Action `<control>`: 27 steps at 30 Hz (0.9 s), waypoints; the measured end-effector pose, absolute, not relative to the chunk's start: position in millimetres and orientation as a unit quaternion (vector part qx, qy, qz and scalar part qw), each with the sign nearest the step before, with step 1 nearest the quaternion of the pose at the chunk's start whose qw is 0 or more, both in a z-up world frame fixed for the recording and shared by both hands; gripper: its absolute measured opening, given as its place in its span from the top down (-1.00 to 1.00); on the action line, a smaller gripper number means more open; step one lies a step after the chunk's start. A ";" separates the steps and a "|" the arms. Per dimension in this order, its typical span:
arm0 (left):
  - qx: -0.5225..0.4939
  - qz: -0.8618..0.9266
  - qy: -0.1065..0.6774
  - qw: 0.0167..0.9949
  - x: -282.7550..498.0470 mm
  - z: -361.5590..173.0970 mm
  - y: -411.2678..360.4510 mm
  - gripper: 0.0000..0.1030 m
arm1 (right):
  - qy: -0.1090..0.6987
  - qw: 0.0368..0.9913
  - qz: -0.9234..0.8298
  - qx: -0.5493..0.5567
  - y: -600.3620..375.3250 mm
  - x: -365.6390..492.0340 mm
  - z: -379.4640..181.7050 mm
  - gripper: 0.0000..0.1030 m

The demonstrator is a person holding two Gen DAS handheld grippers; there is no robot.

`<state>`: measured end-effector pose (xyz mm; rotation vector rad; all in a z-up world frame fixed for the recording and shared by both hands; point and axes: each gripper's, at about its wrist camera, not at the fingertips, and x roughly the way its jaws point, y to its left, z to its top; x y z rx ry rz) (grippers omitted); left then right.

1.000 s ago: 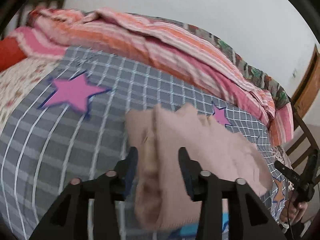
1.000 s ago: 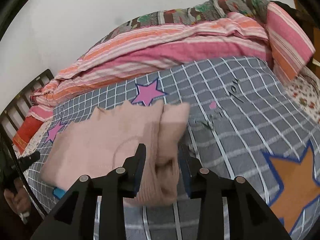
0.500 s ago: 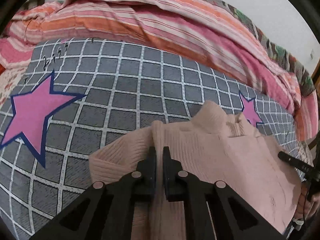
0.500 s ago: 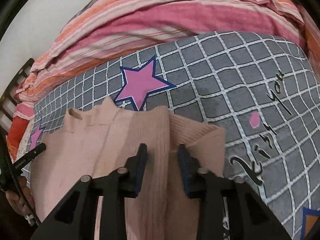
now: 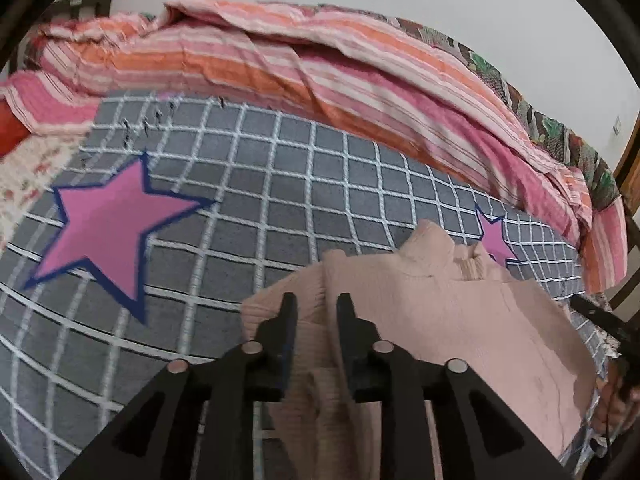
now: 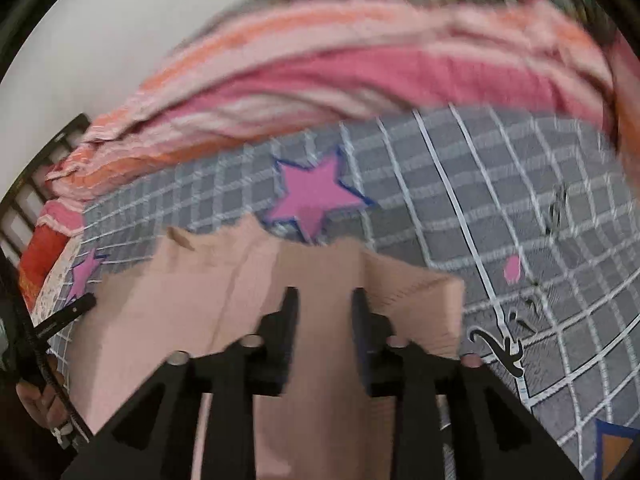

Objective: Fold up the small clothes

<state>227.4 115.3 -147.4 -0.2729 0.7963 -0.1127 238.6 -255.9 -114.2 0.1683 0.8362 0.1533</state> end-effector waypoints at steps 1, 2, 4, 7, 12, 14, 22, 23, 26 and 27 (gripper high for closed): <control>-0.132 -0.052 0.386 0.911 227.3 -145.6 117.0 0.53 | 0.400 0.910 0.083 0.070 -245.5 235.2 -108.5 0.34; -0.132 -0.049 0.387 0.911 226.6 -145.1 119.4 0.48 | 0.398 0.911 0.093 0.060 -232.6 232.5 -105.0 0.31; -0.133 -0.038 0.390 0.910 225.9 -144.7 124.4 0.39 | 0.399 0.908 0.116 0.057 -210.2 228.6 -105.2 0.23; -0.128 -0.028 0.398 0.908 224.9 -145.9 129.0 0.32 | 0.427 0.895 0.120 0.048 -177.7 230.0 -120.8 0.18; -0.117 -0.018 0.408 0.905 224.0 -152.4 136.9 0.02 | 0.457 0.883 0.104 0.031 -154.2 233.0 -157.6 0.18; -0.111 -0.013 0.401 0.909 220.6 -155.8 142.2 -0.20 | 0.452 0.886 0.097 0.024 -151.6 233.4 -158.6 0.18; -0.126 -0.025 0.370 0.920 208.7 -178.1 163.7 -0.23 | 0.487 0.870 0.067 0.034 -156.6 263.7 -163.0 0.18; -0.136 -0.031 0.364 0.921 207.0 -179.2 167.1 -0.23 | 0.496 0.865 0.061 0.042 -159.2 271.2 -166.7 0.18; -0.168 -0.045 0.351 0.920 204.8 -183.4 175.3 -0.23 | 0.505 0.860 0.052 0.043 -160.2 284.9 -169.8 0.18; -0.178 -0.050 0.346 0.920 203.7 -184.2 177.7 -0.23 | 0.507 0.860 0.051 0.039 -158.6 288.7 -170.3 0.18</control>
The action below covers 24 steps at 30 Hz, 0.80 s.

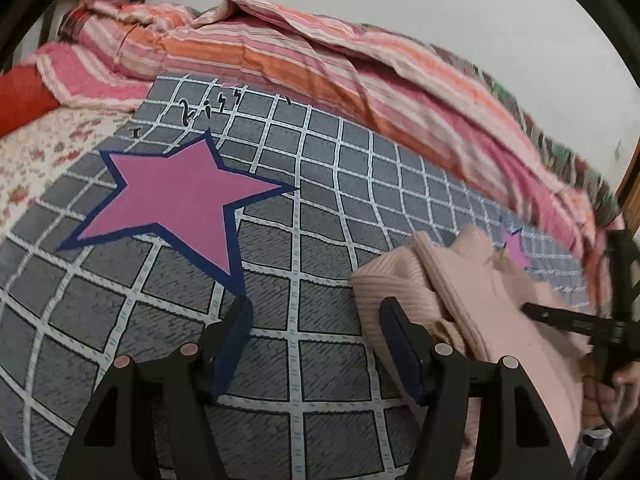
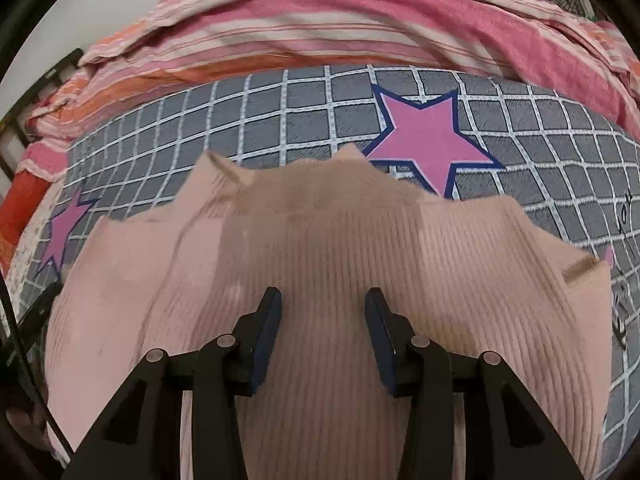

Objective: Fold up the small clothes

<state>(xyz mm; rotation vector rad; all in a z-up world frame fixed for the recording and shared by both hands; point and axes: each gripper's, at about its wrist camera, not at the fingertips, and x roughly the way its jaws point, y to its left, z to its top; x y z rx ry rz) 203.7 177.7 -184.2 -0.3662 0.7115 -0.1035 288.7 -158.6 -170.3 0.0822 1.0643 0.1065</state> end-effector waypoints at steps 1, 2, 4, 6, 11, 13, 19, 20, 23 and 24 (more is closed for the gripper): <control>-0.186 -0.054 0.342 0.919 202.8 -184.5 179.5 -0.23 | 0.508 0.859 0.049 0.036 -157.2 291.8 -170.6 0.18; -0.193 -0.057 0.339 0.919 201.7 -185.3 180.9 -0.23 | 0.509 0.859 0.047 0.031 -155.2 295.8 -171.1 0.18; -0.204 -0.064 0.334 0.918 201.5 -186.3 183.2 -0.23 | 0.510 0.859 0.045 0.027 -151.4 304.0 -172.1 0.16; -0.207 -0.066 0.332 0.918 201.7 -186.6 183.3 -0.23 | 0.512 0.857 0.045 0.033 -148.6 311.9 -172.0 0.10; -0.205 -0.069 0.331 0.919 202.7 -186.7 182.4 -0.23 | 0.503 0.862 0.042 0.032 -143.4 320.9 -176.7 0.07; -0.209 -0.074 0.327 0.918 201.8 -186.6 183.8 -0.24 | 0.498 0.866 0.043 0.030 -142.3 319.3 -176.9 0.07; -0.214 -0.079 0.322 0.919 198.8 -186.2 184.7 -0.25 | 0.511 0.858 0.054 0.019 -141.9 305.9 -171.7 0.07; -0.215 -0.081 0.321 0.919 198.2 -186.3 184.8 -0.26 | 0.513 0.856 0.059 0.020 -141.4 301.0 -169.6 0.07; -0.220 -0.082 0.327 0.915 196.4 -187.0 183.8 -0.29 | 0.515 0.854 0.067 0.000 -138.5 279.6 -165.3 0.09; -0.219 -0.082 0.329 0.915 196.1 -186.7 183.4 -0.29 | 0.510 0.857 0.064 -0.004 -139.1 270.3 -162.2 0.10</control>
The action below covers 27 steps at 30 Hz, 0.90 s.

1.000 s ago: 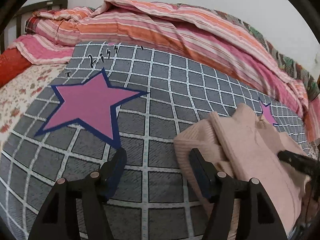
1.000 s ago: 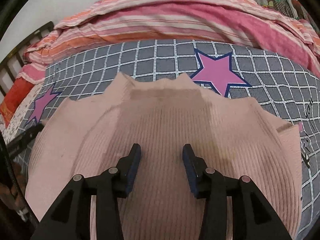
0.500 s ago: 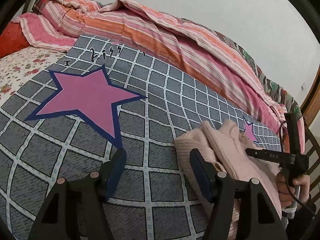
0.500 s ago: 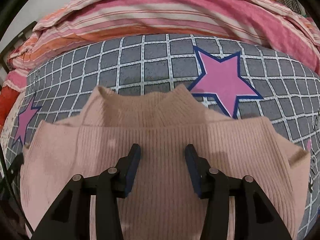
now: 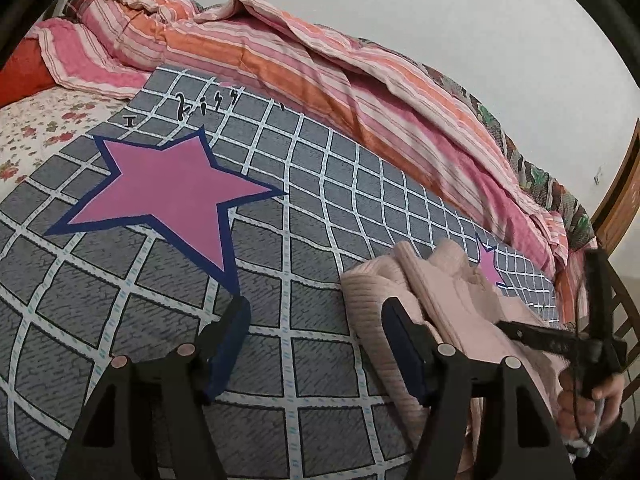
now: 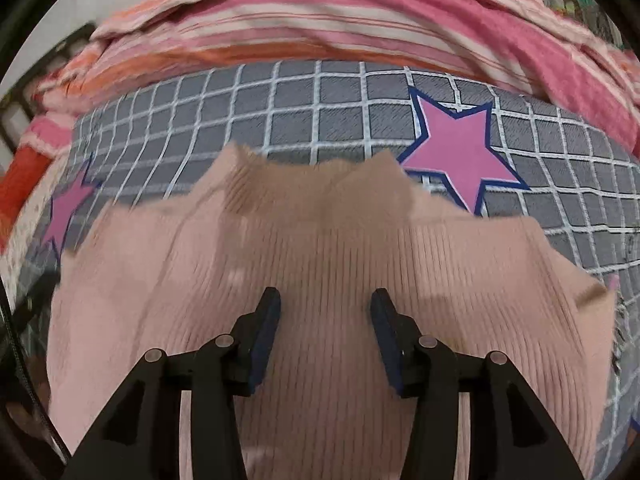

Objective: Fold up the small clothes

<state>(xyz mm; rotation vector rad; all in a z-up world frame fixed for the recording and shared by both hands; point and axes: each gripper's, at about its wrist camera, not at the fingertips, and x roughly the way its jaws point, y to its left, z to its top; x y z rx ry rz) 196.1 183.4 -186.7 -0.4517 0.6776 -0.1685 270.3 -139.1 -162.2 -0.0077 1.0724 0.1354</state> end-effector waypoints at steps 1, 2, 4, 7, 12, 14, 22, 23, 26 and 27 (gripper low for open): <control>-0.216 -0.078 0.332 0.915 195.3 -185.7 182.0 -0.29 | 0.506 0.860 0.063 -0.004 -138.9 261.8 -158.8 0.10; -0.210 -0.073 0.337 0.915 193.4 -184.0 179.5 -0.29 | 0.503 0.862 0.063 -0.005 -138.3 255.3 -156.1 0.10; -0.199 -0.074 0.346 0.914 186.3 -181.5 174.5 -0.29 | 0.503 0.861 0.069 -0.007 -135.7 237.9 -151.0 0.10; -0.208 -0.088 0.348 0.910 164.2 -179.5 170.9 -0.29 | 0.496 0.865 0.073 -0.019 -130.8 210.7 -148.2 0.10; -0.222 -0.108 0.350 0.904 121.7 -172.7 169.5 -0.30 | 0.473 0.878 0.063 -0.038 -130.6 170.7 -148.0 0.10; -0.232 -0.113 0.351 0.900 108.3 -171.3 171.0 -0.30 | 0.465 0.882 0.058 -0.044 -129.7 156.9 -146.1 0.11; -0.246 -0.140 0.365 0.887 56.5 -177.0 156.9 -0.29 | 0.441 0.894 0.063 -0.043 -133.1 111.7 -157.9 0.15; -0.242 -0.147 0.367 0.886 51.2 -177.2 151.8 -0.29 | 0.438 0.896 0.064 -0.037 -135.2 106.8 -158.5 0.14; -0.242 -0.165 0.368 0.882 41.0 -178.9 139.1 -0.29 | 0.427 0.901 0.067 -0.034 -137.8 89.8 -160.6 0.14; -0.245 -0.171 0.368 0.880 40.5 -179.2 134.5 -0.29 | 0.426 0.901 0.069 -0.035 -137.9 84.2 -161.0 0.14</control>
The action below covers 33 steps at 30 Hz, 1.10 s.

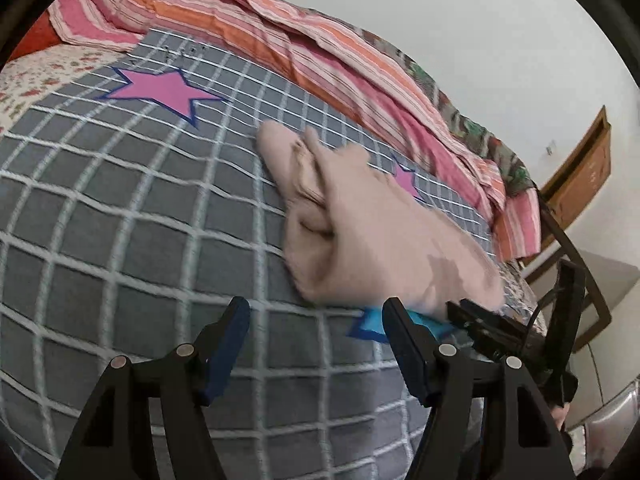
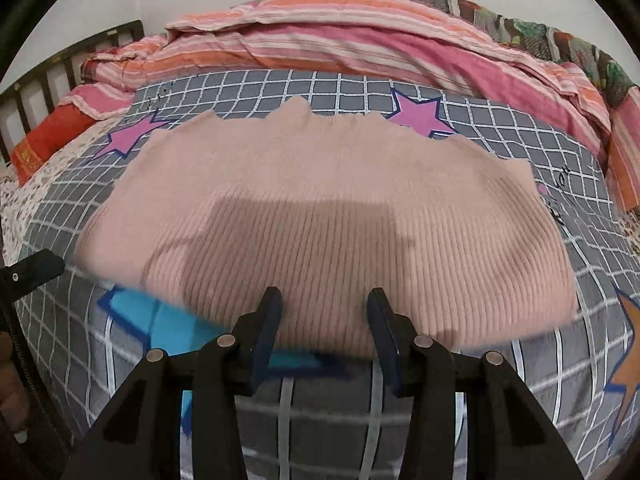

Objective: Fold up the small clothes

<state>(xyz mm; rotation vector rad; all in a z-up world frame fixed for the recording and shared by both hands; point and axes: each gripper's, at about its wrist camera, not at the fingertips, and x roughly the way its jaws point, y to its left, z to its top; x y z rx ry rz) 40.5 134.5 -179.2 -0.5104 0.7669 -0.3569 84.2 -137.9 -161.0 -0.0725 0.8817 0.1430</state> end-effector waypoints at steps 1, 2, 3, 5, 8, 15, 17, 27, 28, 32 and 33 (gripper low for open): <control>-0.247 -0.177 0.367 0.879 41.4 -179.3 129.5 -0.29 | 0.426 0.901 0.072 -0.037 -138.2 80.0 -161.0 0.14; -0.249 -0.181 0.366 0.878 42.3 -179.1 125.7 -0.29 | 0.427 0.900 0.077 -0.038 -139.1 76.0 -160.4 0.14; -0.252 -0.185 0.366 0.876 44.5 -179.8 120.2 -0.29 | 0.429 0.898 0.087 -0.036 -142.4 71.1 -157.9 0.14; -0.262 -0.193 0.368 0.871 51.3 -183.2 109.5 -0.29 | 0.428 0.898 0.105 -0.017 -153.1 65.3 -151.8 0.17; -0.289 -0.182 0.363 0.867 65.8 -191.1 100.2 -0.29 | 0.408 0.905 0.114 0.018 -181.2 58.0 -138.1 0.17; -0.311 -0.136 0.342 0.876 99.1 -185.1 94.1 -0.26 | 0.349 0.931 0.072 0.078 -255.2 95.9 -113.6 0.17; -0.308 -0.127 0.338 0.880 108.9 -182.2 91.7 -0.26 | 0.332 0.937 0.061 0.088 -271.1 107.4 -114.0 0.17; -0.293 -0.073 0.330 0.895 140.7 -183.0 88.7 -0.03 | 0.305 0.945 0.035 0.115 -312.7 108.4 -149.2 0.16; -0.290 -0.066 0.330 0.896 141.7 -182.9 88.5 0.01 | 0.304 0.945 0.037 0.114 -312.5 108.2 -148.7 0.16; -0.299 -0.058 0.332 0.893 145.6 -183.2 93.3 0.34 | 0.315 0.942 0.045 0.109 -313.0 108.9 -152.3 0.15; -0.303 -0.057 0.331 0.892 146.2 -181.4 94.5 0.42 | 0.317 0.941 0.046 0.107 -314.0 108.9 -152.7 0.15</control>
